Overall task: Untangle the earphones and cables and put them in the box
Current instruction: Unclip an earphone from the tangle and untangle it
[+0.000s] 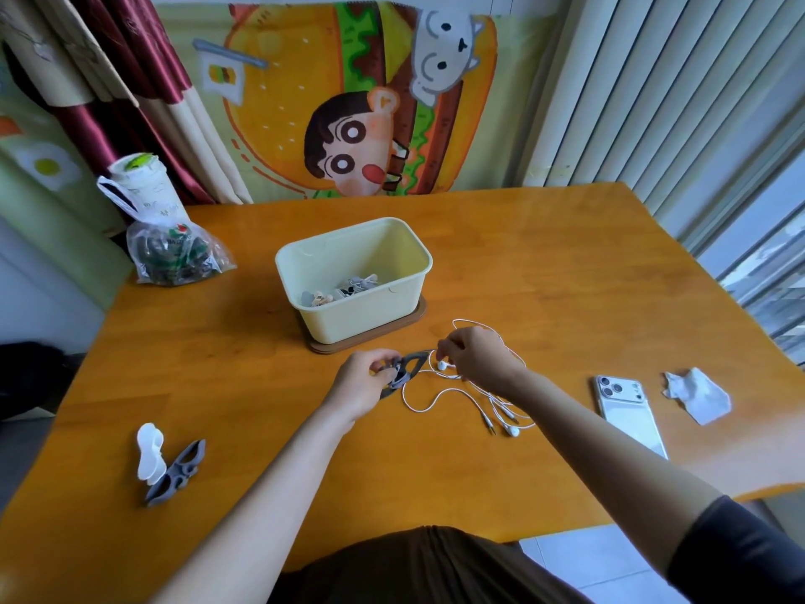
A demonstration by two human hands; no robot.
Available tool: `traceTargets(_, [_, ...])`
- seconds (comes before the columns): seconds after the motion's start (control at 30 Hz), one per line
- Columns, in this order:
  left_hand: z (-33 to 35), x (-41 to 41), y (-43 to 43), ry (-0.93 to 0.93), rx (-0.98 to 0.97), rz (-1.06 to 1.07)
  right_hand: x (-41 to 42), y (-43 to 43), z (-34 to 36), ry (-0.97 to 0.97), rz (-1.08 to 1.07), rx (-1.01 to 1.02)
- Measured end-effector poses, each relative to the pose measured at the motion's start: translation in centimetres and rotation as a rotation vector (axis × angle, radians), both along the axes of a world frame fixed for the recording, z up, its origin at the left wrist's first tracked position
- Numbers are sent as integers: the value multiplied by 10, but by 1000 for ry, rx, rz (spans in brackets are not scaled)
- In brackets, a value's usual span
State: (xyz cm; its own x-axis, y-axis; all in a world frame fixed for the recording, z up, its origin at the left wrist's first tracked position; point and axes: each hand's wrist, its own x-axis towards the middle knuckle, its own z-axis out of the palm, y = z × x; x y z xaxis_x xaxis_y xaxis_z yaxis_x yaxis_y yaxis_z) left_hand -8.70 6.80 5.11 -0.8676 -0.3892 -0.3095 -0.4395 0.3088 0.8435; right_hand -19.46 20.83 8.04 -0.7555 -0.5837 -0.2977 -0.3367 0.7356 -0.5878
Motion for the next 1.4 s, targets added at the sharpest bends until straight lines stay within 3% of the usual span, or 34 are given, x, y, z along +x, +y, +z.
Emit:
traceTargets(0.3, [-2, -3, 2, 37, -87, 144, 21, -2, 10, 37, 99, -101])
traceTargets(0.47, [11, -9, 11, 148, 364, 412, 52, -9, -4, 208, 222, -142])
traceTargets(0.6, [20, -12, 14, 180, 527, 517, 61, -7, -17, 321, 233, -184])
traceTargets(0.9, [16, -2, 6, 145, 934, 331, 40, 9, -32, 287, 151, -131])
traceTargets(1.0, [13, 4, 1, 49, 835, 112, 24, 11, -25, 270, 105, -70])
traceTargets(1.17, [8, 10, -9, -143, 258, -190, 2, 16, -16, 302, 170, 152])
traceTargets(1.23, [3, 10, -9, -130, 98, -181, 0, 16, -15, 289, 156, 160])
traceTargets(1.4, [-11, 11, -5, -89, 42, -15, 15, 7, -10, 264, 177, 81])
